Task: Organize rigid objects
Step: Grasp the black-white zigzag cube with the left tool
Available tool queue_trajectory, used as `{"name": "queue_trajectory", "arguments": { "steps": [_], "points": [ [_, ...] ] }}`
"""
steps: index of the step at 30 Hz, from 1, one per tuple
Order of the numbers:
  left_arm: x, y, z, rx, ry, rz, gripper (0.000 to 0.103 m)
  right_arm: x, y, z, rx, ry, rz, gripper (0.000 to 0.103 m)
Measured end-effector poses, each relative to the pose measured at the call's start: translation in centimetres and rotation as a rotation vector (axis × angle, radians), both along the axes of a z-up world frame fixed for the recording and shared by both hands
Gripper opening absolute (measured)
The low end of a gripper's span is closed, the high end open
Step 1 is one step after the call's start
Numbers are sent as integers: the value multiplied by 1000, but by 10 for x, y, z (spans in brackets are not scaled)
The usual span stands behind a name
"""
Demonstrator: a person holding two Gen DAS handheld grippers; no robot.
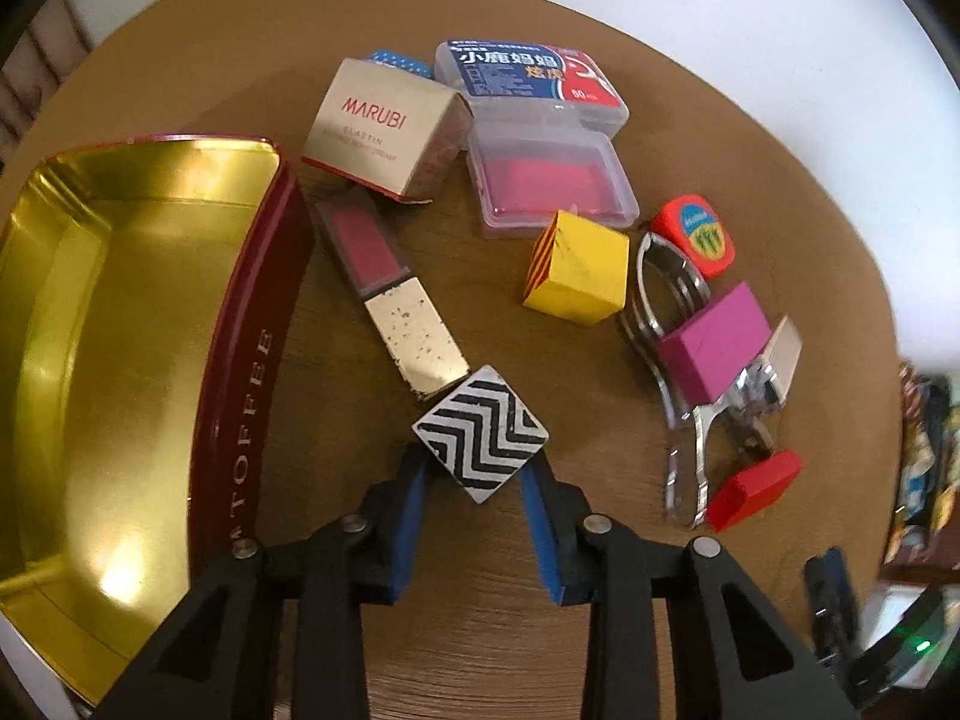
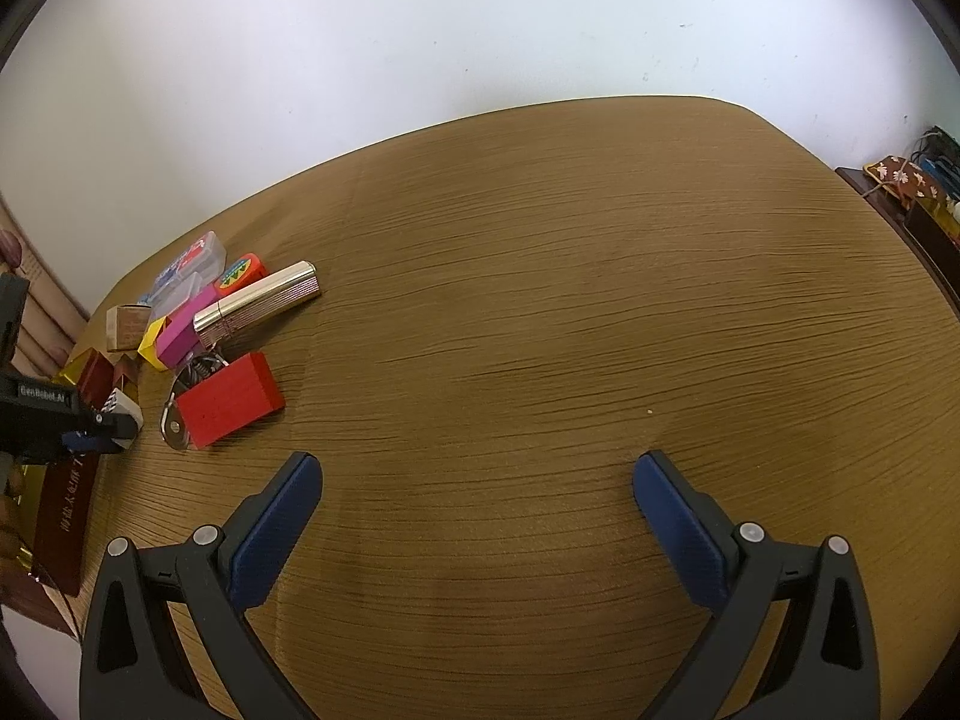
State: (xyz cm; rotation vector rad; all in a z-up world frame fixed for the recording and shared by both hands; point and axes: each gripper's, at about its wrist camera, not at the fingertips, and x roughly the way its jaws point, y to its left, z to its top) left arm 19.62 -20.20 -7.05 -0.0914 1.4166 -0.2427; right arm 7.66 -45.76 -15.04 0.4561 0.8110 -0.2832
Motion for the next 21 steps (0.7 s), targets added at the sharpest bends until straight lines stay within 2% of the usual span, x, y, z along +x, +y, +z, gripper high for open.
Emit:
{"name": "queue_trajectory", "arguments": {
  "steps": [5,13,21],
  "points": [
    [19,17,1,-94,37,72,39,0,0,0,1,0,0,103],
    [36,23,5,-57,45,123,41,0,0,1,2,-1,-1,103],
    [57,36,3,-154,71,248,47,0,0,1,2,-1,0,103]
  ]
}}
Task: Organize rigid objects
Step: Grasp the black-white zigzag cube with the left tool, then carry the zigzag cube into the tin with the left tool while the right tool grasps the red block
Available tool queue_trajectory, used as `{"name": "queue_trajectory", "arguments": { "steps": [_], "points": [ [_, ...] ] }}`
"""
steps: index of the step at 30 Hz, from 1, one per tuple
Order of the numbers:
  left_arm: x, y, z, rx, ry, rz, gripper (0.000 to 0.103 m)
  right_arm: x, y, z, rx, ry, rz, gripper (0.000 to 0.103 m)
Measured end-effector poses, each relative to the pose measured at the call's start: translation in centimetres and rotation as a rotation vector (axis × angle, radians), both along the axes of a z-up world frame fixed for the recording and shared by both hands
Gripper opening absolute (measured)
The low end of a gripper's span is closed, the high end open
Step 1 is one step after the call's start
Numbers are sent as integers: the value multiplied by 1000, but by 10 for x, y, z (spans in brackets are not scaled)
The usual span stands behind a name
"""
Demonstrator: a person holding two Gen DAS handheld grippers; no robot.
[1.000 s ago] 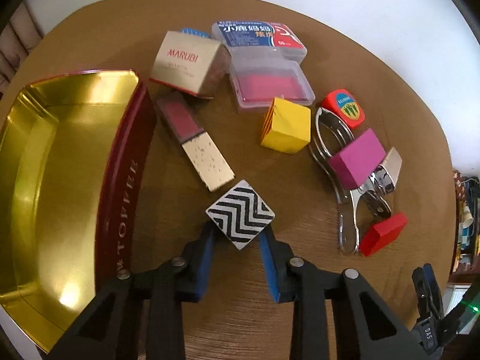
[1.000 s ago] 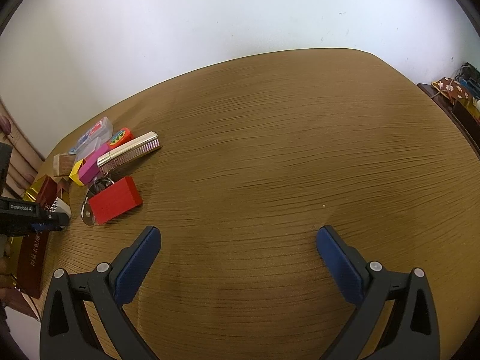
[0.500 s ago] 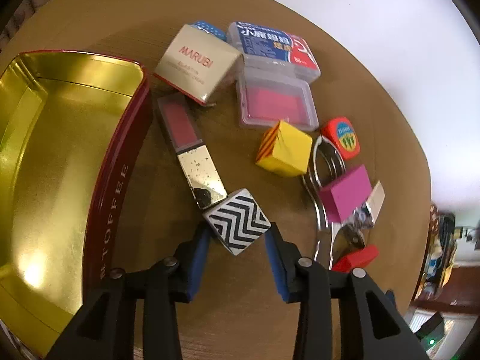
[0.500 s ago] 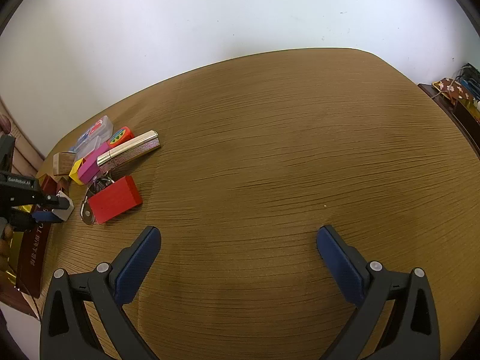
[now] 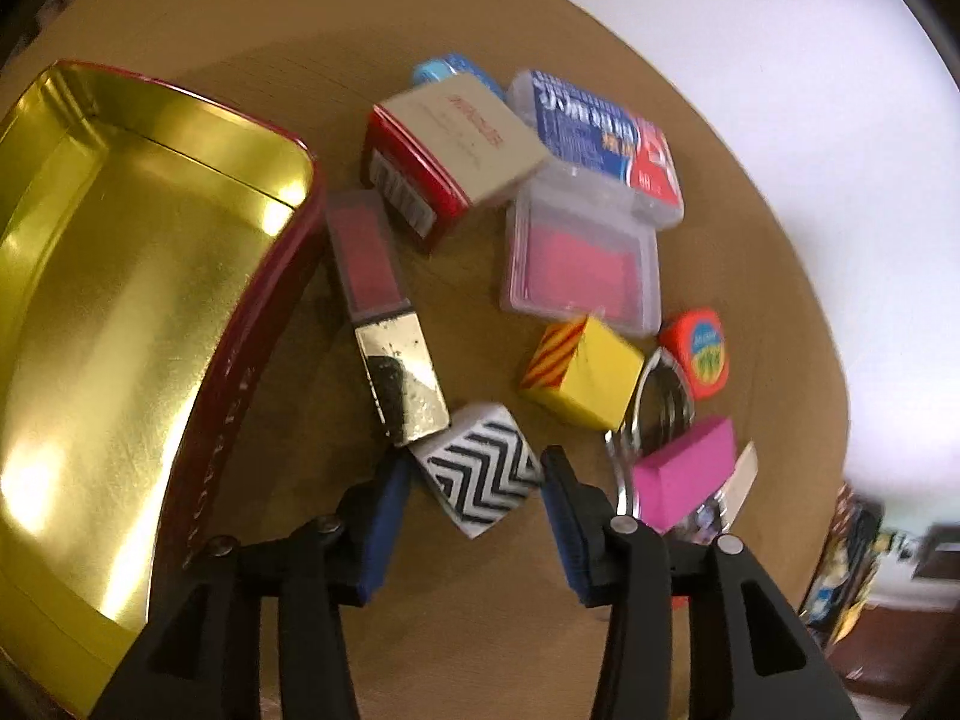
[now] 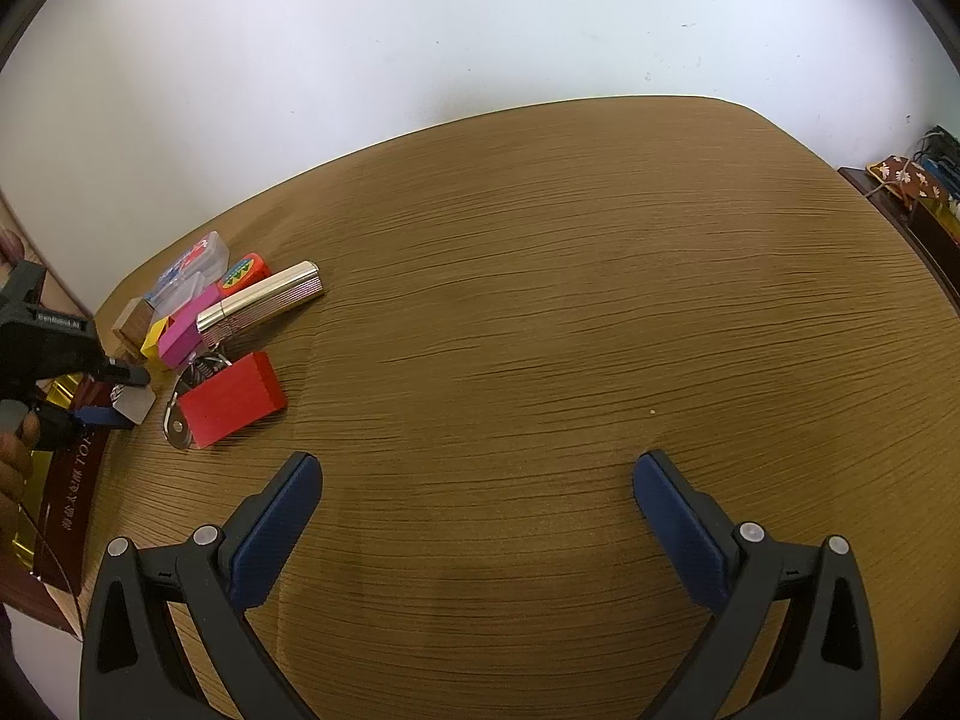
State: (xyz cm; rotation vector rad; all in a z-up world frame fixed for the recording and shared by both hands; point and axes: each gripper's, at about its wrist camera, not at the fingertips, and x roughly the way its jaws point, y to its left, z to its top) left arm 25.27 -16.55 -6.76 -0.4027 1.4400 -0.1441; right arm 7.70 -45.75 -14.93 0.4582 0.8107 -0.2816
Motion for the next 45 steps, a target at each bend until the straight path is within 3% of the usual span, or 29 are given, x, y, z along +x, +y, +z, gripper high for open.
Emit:
{"name": "queue_trajectory", "arguments": {
  "steps": [4,12,19,23,28,30,38,43,44,45],
  "points": [
    [12,4,-9,-3,19,40,49,0,0,0,2,-1,1,103],
    [16,-3,-11,57,-48,-5,44,0,0,0,2,0,4,103],
    [-16,-21,0,50,-150,-138,43,-2,-1,2,10,-9,9,103],
    [-41,-24,18,26,-212,-201,43,0,12,14,2,-58,128,103],
    [-67,-11,40,-1,-244,-242,43,22,41,30,-56,-82,294,103],
    [-83,8,49,3,-265,-235,43,40,53,31,-95,-48,357,103],
    [-95,56,82,35,-320,-181,44,78,75,21,-119,13,371,103],
    [-86,73,81,82,-328,-174,44,90,78,11,-115,46,368,103],
    [-85,75,81,92,-330,-174,44,89,78,11,-113,43,371,101],
    [-83,78,80,106,-333,-168,44,90,79,10,-114,38,374,79]
  ]
}}
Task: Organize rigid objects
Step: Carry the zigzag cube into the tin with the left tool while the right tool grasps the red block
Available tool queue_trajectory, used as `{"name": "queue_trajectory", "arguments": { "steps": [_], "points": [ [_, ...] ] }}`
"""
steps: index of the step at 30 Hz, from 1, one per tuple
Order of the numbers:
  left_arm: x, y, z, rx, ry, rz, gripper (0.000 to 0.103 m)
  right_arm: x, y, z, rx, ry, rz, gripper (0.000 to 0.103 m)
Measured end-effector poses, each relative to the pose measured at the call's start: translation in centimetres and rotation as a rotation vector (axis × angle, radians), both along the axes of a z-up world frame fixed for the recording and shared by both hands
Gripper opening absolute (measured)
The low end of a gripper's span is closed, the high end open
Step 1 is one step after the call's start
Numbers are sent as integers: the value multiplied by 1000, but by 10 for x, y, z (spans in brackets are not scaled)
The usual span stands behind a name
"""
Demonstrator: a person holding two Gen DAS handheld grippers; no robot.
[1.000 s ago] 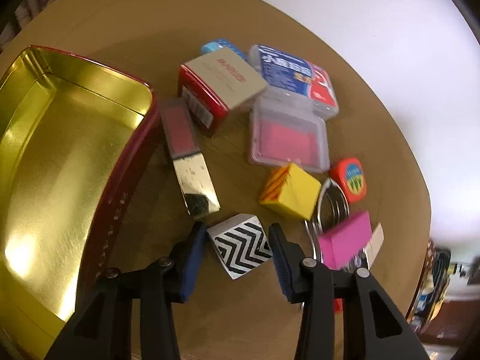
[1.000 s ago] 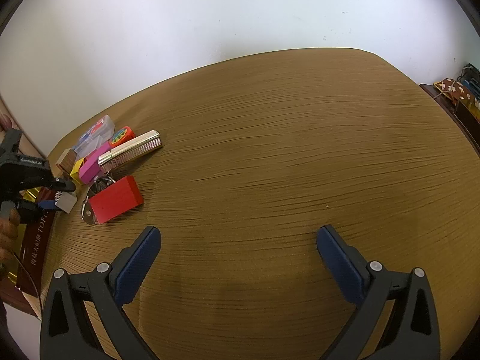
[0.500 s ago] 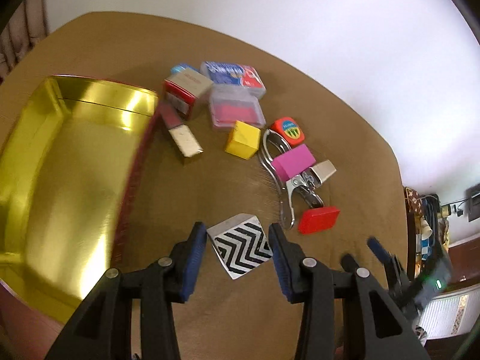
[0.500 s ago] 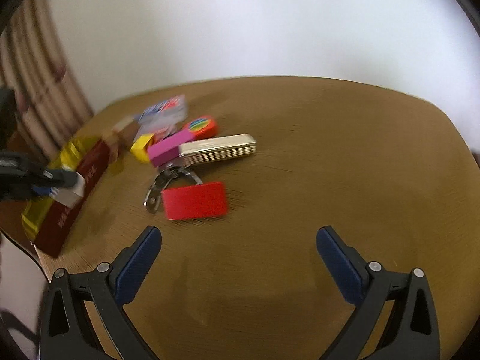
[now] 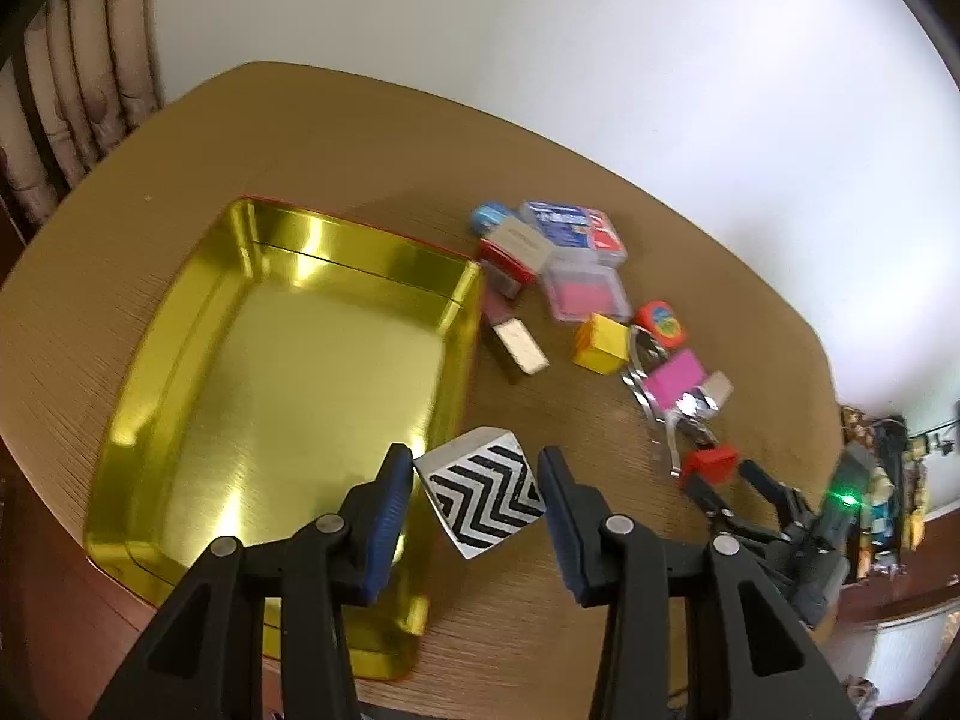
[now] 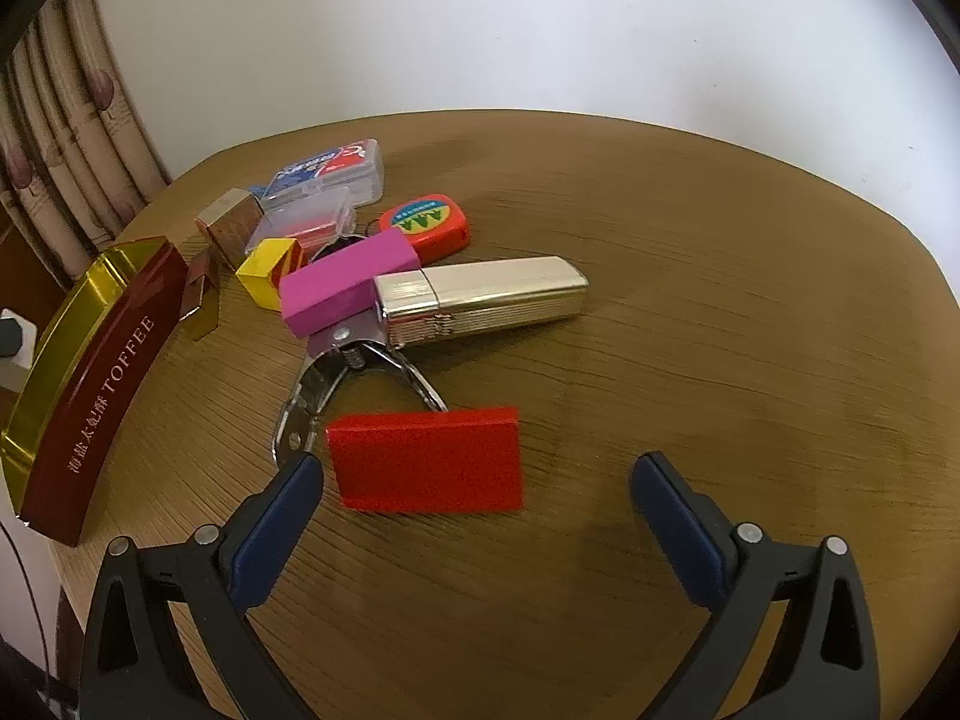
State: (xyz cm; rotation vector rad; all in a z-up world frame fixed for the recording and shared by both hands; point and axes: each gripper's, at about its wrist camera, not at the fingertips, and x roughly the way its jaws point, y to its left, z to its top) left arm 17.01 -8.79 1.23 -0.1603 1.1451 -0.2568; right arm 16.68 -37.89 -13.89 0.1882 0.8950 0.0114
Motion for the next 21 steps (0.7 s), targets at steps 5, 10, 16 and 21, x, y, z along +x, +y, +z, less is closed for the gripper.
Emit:
{"name": "queue_trajectory", "arguments": {
  "steps": [5,10,16,21],
  "points": [
    [11,14,-9,38,11,29,44,-2,6,1,-54,9,15,58],
    [21,24,-18,183,-3,54,45,-17,2,8,-56,-8,4,58],
    [29,34,-25,356,-18,73,45,-32,10,38,-12,-57,38,58],
    [31,42,-29,322,-6,21,50,-27,47,80,31,-122,133,58]
  ]
}}
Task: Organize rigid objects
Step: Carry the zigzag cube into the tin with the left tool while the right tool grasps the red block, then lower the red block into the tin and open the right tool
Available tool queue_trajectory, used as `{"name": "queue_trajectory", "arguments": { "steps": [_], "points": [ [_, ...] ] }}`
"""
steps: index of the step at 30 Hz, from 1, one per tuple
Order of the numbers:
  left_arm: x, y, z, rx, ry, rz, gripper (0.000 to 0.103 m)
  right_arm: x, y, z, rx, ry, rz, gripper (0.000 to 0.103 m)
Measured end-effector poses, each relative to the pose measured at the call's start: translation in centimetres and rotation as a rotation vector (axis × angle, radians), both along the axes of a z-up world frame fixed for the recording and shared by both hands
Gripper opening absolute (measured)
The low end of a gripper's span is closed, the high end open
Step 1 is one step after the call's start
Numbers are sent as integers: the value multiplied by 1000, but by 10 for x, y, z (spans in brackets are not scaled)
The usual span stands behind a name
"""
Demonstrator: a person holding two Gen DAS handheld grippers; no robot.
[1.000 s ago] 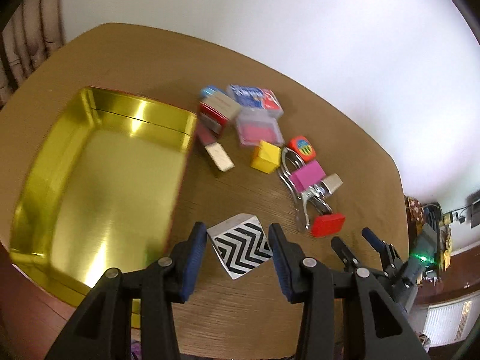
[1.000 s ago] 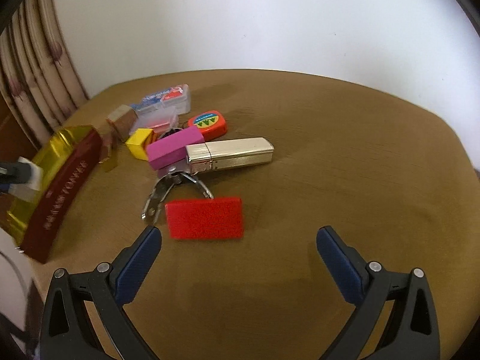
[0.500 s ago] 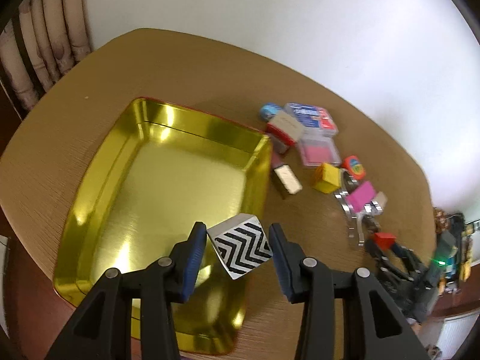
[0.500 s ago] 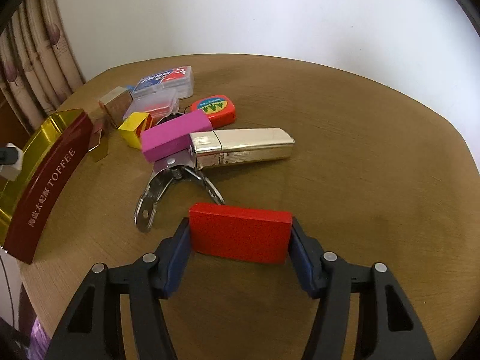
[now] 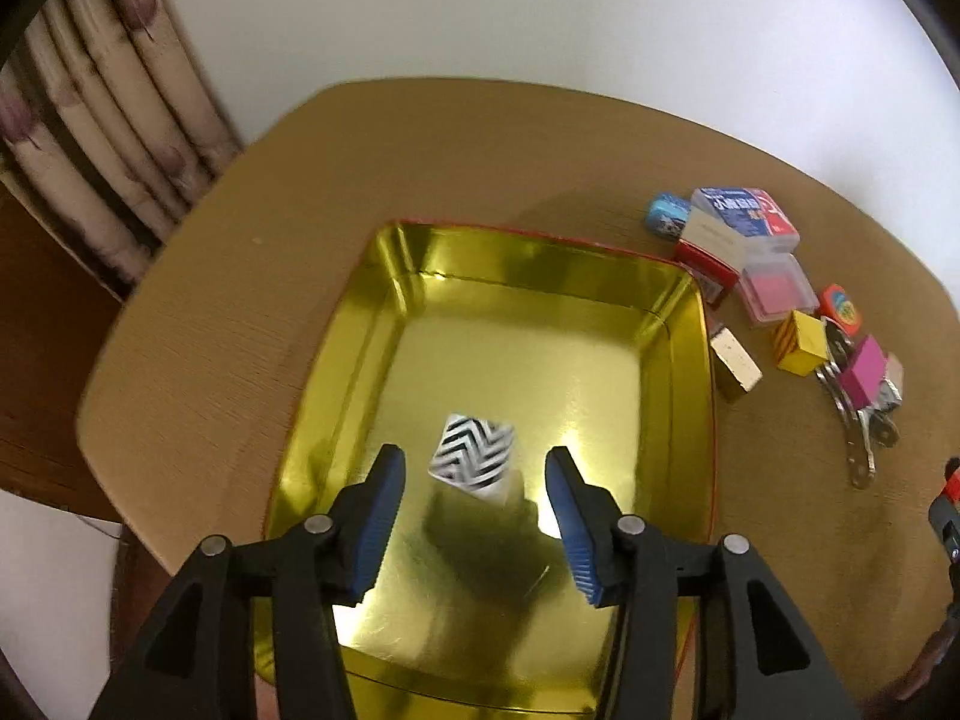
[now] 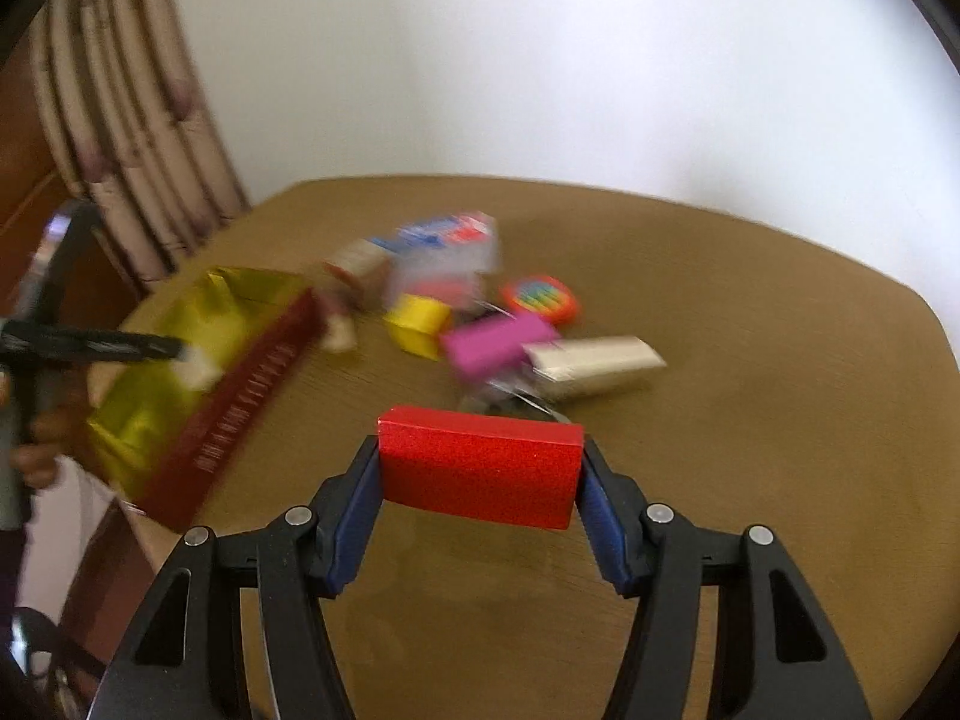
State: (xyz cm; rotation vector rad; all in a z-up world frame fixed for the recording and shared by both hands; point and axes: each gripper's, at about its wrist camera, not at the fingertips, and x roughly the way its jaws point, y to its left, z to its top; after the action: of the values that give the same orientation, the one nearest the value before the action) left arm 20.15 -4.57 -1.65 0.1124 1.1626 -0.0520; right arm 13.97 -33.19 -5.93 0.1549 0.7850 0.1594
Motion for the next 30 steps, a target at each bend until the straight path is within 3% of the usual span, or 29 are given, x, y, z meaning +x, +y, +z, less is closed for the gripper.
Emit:
{"name": "queue_trajectory", "arguments": {
  "steps": [4,7,10,17,25,30],
  "points": [
    [-7,15,5,-13,-21,46,50,5,43,27,28,-37,105,58],
    [-30,41,14,-77,-55,128,50,17,81,41,32,-52,190,58],
    [-57,67,19,-92,-97,199,51,37,119,46,19,-52,264,58],
    [-104,98,19,38,-205,244,51,103,189,22,-58,33,347,58],
    [-112,128,19,-33,-232,304,52,118,239,-3,-170,150,435,58],
    [-109,121,12,-12,-217,279,52,135,254,-22,-207,202,440,58]
  ]
}}
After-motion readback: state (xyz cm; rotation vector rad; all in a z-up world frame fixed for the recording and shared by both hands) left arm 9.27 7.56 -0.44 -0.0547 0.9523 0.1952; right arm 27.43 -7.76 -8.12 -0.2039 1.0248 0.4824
